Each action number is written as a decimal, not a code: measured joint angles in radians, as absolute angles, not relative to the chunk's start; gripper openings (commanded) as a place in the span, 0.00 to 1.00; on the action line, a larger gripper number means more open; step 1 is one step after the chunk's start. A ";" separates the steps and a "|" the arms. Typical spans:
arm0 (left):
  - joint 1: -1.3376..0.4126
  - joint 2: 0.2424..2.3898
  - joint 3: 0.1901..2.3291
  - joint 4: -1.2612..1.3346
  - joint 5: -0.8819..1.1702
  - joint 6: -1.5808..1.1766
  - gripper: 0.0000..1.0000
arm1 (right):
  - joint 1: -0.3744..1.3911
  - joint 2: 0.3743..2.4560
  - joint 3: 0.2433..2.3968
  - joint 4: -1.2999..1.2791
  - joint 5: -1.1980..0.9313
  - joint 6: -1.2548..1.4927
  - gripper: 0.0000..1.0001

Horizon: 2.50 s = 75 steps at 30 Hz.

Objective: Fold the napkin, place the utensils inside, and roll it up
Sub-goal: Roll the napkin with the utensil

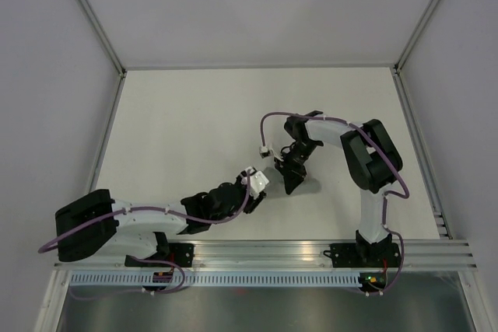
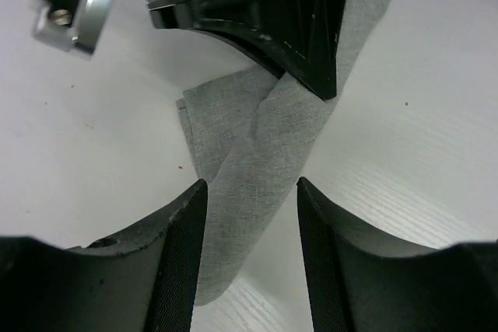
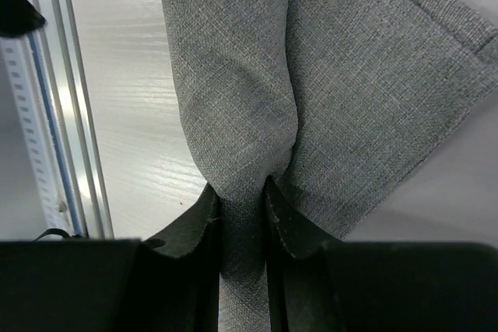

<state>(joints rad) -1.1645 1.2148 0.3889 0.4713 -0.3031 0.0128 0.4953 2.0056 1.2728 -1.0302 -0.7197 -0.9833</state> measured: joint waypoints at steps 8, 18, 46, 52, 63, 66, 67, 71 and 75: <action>-1.333 1.507 0.506 0.496 -0.418 0.240 0.68 | 0.477 2.100 1.345 -1.139 -0.788 -0.973 0.12; -1.347 1.666 0.529 0.606 -0.498 0.421 0.67 | 0.477 2.136 1.346 -1.199 -0.818 -0.972 0.12; -1.211 1.687 0.665 0.406 -0.212 0.296 0.02 | 0.426 1.956 1.230 -1.044 -0.772 -0.860 0.70; -1.147 1.686 0.697 0.359 -0.093 0.236 0.02 | 0.301 1.831 1.165 -0.815 -0.750 -0.760 0.70; -0.977 1.710 0.781 0.230 0.242 0.127 0.02 | 0.132 1.520 0.919 -0.604 -0.772 -0.769 0.72; -0.932 1.740 0.828 0.177 0.340 0.104 0.02 | 0.133 1.378 0.801 -0.565 -0.773 -0.811 0.74; -0.918 1.754 0.845 0.162 0.372 0.096 0.02 | 0.134 1.332 0.768 -0.556 -0.772 -0.825 0.75; -0.873 1.812 0.918 0.102 0.490 0.073 0.02 | 0.165 1.182 0.673 -0.501 -0.749 -0.861 0.76; -0.836 1.866 0.982 0.047 0.591 0.058 0.02 | 0.266 1.074 0.591 -0.421 -0.694 -0.875 0.78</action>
<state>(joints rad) -0.8364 1.8660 0.9817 0.0471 0.5915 0.0582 0.2657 1.0737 0.5915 -0.4210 -0.6941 -0.8749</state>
